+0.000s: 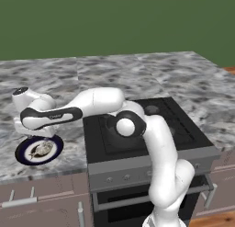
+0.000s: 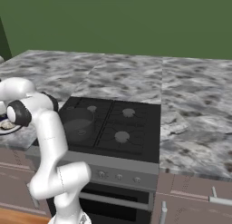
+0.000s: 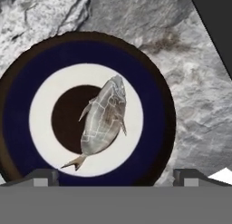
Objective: Retrieve the frozen meat and place it in the pot on a burner. Then turn the burner on.
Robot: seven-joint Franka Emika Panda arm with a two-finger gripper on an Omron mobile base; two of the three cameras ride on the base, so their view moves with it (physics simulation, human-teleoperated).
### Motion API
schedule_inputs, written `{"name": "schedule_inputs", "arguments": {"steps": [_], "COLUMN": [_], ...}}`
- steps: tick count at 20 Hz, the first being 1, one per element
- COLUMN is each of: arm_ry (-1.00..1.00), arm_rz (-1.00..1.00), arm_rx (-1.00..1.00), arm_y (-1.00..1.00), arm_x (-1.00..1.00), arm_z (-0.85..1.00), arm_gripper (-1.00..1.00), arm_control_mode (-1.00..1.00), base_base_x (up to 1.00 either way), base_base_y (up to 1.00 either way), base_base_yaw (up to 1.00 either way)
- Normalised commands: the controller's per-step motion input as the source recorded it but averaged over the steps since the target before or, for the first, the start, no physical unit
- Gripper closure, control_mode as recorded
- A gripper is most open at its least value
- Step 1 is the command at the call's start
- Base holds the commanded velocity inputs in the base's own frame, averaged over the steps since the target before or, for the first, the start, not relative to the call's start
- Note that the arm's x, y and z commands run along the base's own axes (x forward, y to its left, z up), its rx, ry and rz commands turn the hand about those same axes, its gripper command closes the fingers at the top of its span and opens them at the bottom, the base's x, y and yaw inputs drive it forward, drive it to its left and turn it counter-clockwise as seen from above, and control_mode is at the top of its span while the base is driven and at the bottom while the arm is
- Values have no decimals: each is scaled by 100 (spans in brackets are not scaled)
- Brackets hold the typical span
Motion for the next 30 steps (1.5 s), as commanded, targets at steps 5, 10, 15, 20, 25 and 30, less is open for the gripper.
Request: {"name": "schedule_inputs", "arguments": {"steps": [5,10,15,20,25,30], "arm_ry": [-1,0,0,3,3,0], "arm_rz": [-2,-4,-5,-5,-6,-6], "arm_rx": [0,0,0,0,0,0], "arm_y": [14,6,3,0,0,0], "arm_x": [9,1,0,0,0,0], "arm_z": [-3,-19,-36,-35,-36,-33], "arm_gripper": [-100,-100,-100,-100,-100,-100], "arm_control_mode": [-100,-100,-100,-100,-100,-100], "base_base_x": [0,0,0,0,0,0], "base_base_y": [0,0,0,0,0,0], "base_base_yaw": [0,0,0,0,0,0]}}
